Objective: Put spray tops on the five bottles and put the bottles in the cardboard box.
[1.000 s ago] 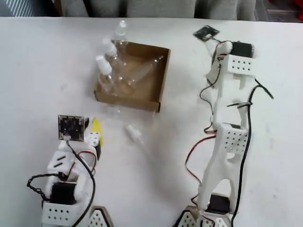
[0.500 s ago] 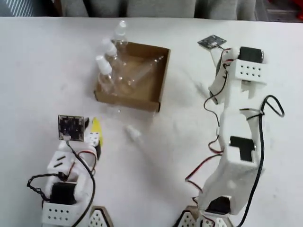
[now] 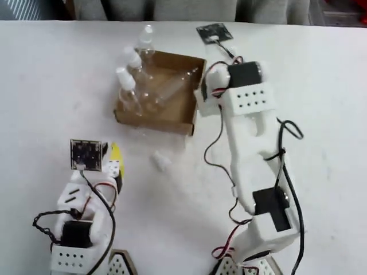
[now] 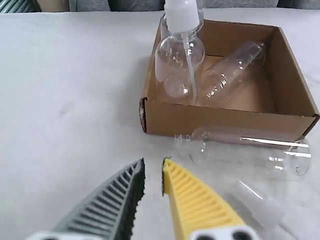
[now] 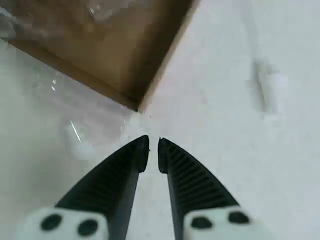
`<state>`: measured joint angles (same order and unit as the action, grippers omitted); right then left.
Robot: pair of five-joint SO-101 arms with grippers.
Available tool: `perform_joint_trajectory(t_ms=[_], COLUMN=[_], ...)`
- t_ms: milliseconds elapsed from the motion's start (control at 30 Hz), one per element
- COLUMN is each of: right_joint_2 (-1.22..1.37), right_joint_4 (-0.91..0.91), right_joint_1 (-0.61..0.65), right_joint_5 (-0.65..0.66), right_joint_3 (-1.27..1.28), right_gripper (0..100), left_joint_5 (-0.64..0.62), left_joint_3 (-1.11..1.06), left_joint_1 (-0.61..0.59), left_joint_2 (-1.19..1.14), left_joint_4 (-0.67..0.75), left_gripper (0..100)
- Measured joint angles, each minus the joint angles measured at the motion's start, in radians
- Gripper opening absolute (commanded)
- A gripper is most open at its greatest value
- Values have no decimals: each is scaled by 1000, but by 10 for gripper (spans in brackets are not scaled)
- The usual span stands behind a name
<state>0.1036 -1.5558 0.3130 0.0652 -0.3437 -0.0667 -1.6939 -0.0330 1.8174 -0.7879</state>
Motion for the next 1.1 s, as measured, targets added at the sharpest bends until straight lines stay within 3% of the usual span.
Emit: perform_joint_trajectory(t_ms=[267,400,633,833,1100], right_joint_2=[121,204,430,663,898], right_joint_4=[255,327,342,336,288], right_joint_1=[40,48,71,72,72], right_joint_5=[-158,-219,-354,-532,-592], right_joint_3=[0,-20,-258,-531,-824], right_gripper=[19,105,95,183,187], left_joint_5=[0,0,0,11,61], left_joint_3=[0,0,0,0,0], left_joint_1=[-15,-15,-17,-17,-17], left_joint_2=[0,0,0,0,0], left_joint_4=[0,0,0,0,0], left_gripper=[86,86,86,86,85])
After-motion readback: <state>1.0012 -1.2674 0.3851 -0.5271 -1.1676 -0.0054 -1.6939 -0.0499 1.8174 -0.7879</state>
